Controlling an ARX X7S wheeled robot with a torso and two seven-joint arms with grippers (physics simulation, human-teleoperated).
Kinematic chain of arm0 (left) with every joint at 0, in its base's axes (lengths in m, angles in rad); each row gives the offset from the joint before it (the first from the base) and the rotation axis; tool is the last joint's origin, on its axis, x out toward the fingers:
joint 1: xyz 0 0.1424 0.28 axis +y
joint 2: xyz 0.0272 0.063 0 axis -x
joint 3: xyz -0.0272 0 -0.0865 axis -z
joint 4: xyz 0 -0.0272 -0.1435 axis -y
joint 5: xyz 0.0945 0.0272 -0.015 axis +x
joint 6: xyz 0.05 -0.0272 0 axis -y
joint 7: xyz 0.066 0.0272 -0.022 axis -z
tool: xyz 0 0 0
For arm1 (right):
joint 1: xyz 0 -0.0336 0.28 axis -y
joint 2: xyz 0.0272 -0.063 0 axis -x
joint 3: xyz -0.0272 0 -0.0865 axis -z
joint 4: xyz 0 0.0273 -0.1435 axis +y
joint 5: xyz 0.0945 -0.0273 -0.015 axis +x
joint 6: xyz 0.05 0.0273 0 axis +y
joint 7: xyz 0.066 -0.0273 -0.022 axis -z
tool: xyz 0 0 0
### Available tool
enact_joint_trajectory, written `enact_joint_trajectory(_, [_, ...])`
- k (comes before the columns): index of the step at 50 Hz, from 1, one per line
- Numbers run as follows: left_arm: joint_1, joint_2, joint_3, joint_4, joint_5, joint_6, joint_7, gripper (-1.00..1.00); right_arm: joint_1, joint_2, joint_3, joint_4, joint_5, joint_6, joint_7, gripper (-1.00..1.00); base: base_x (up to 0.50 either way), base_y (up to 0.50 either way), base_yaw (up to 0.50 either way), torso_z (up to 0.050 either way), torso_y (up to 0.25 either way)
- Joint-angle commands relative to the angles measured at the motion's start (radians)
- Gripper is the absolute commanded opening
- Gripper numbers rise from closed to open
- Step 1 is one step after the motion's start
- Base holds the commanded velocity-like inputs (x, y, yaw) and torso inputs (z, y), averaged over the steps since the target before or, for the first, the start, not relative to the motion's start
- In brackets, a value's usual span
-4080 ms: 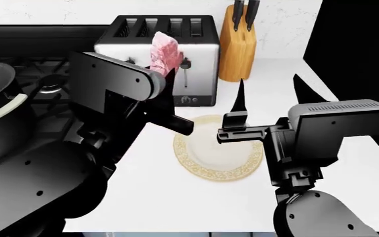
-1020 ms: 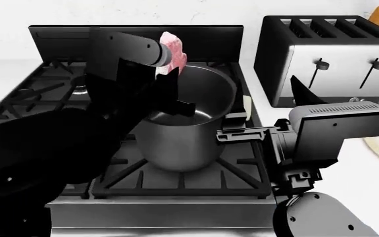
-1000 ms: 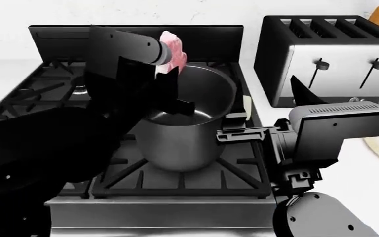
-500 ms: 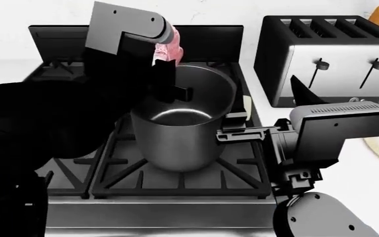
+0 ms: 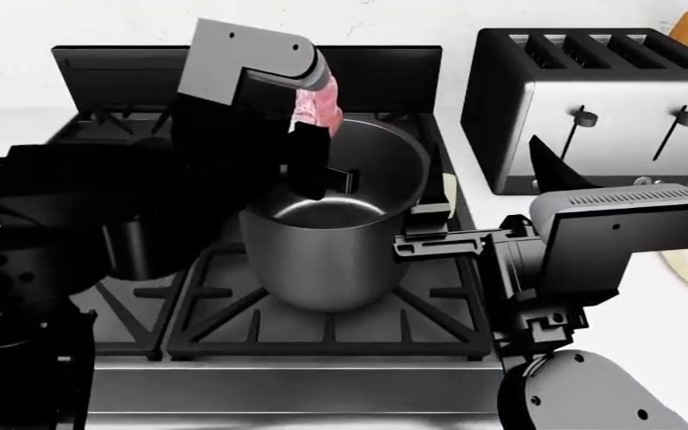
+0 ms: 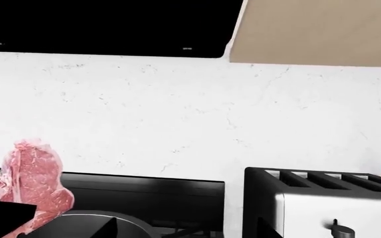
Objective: Frozen meat rests on a plate on the counter. Retrieve the meat and place it in a pot on a burner. Then turn the burner on.
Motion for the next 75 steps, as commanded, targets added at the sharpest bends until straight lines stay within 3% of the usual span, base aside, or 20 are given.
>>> enact_joint_trajectory(1, [-0.008, 0.001, 0.005, -0.036, -0.015, 0.000, -0.010, -1.00, 0.000, 0.003, -0.001, -0.002, 0.004, -0.002, 0.002, 1.00, 0.00, 0.00, 0.00, 0.000, 0.000])
enact_joint_trajectory(73, [0.045, -0.030, 0.111, -0.118, 0.037, 0.085, 0.075, -1.00, 0.003, 0.020, 0.000, -0.013, 0.031, -0.004, 0.024, 1.00, 0.00, 0.00, 0.00, 0.000, 0.000])
enact_joint_trajectory(74, [0.043, -0.031, 0.116, -0.114, 0.042, 0.087, 0.076, 1.00, 0.003, 0.020, -0.001, -0.013, 0.032, -0.003, 0.025, 1.00, 0.00, 0.00, -0.01, 0.000, 0.000])
enact_joint_trajectory(75, [0.042, -0.031, 0.117, -0.112, 0.043, 0.087, 0.073, 1.00, 0.004, 0.020, -0.001, -0.014, 0.032, -0.003, 0.025, 1.00, 0.02, 0.00, -0.01, 0.000, 0.000])
